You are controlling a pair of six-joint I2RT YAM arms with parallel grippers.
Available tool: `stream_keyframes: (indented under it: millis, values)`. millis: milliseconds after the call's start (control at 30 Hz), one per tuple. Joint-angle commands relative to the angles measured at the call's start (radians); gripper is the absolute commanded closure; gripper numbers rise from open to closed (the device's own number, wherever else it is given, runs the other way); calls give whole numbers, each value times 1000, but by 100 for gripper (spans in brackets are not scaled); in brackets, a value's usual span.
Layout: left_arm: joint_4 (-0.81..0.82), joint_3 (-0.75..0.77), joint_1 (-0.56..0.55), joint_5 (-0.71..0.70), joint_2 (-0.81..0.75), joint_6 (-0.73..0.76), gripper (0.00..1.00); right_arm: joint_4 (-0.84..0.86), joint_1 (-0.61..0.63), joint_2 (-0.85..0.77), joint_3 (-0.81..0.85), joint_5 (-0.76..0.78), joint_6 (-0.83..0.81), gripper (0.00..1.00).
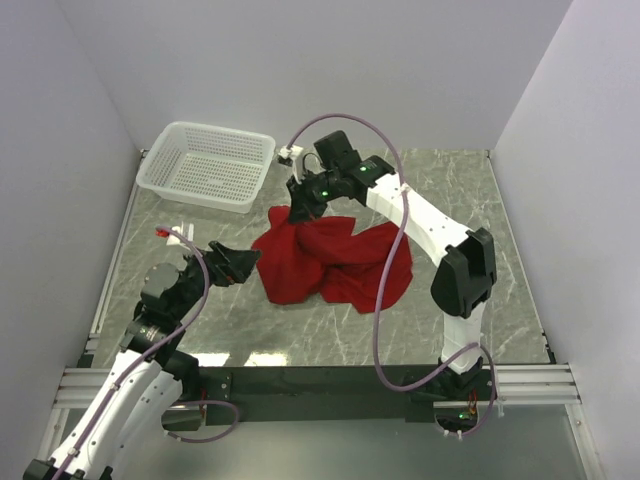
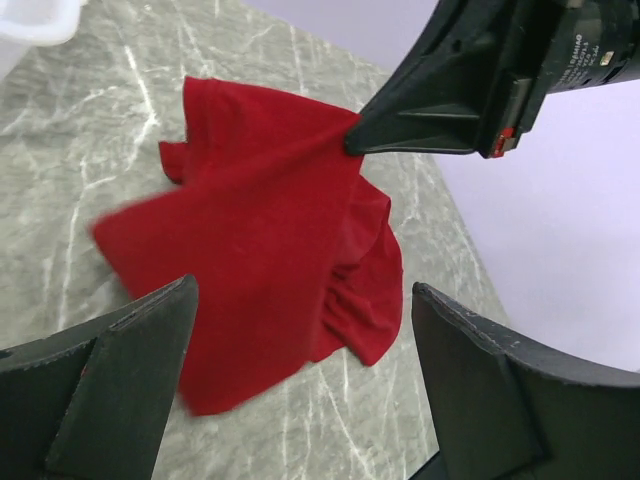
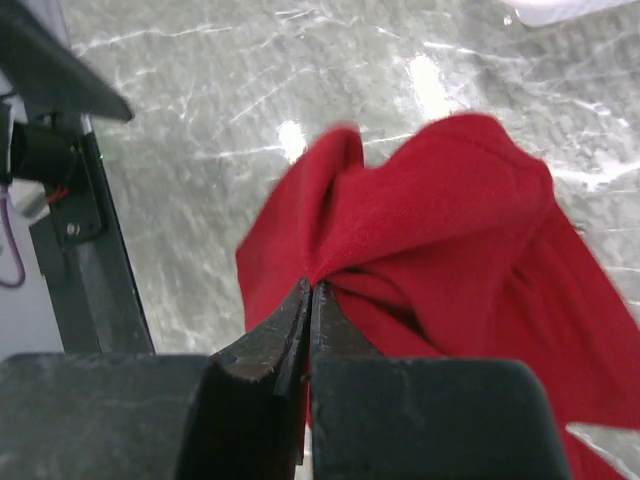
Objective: Fold and stack the t-shirts
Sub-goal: Move the tshirt to the center of the board
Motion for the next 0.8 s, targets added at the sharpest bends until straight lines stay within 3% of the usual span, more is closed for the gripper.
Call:
stream_keyframes:
  millis: [0,67,100,167,200,300,600,767]
  values:
    - [-35,22,-4,-43,1,39,6,21,6,35,48,93,74,100]
    - [-43,26,-4,-52,19,45,6,7,-17,50,16,150,67,94]
    - [-47,33,-4,-64,28,47,6,-5,-33,55,-1,148,57,80]
    - [-50,42,-2,-73,66,61,6,-33,-68,46,-47,115,27,65]
    - [-66,60,-4,-93,83,64,6,-33,-82,8,-68,99,-5,48]
    - [-86,97,-2,-113,166,73,6,-15,-134,-113,-180,30,-67,24]
    - [-34,195,-5,-101,497,91,10,20,-384,-324,-536,22,-315,21]
    - [-121,264,-5,-243,698,70,11,76,-521,-322,-650,148,-362,22]
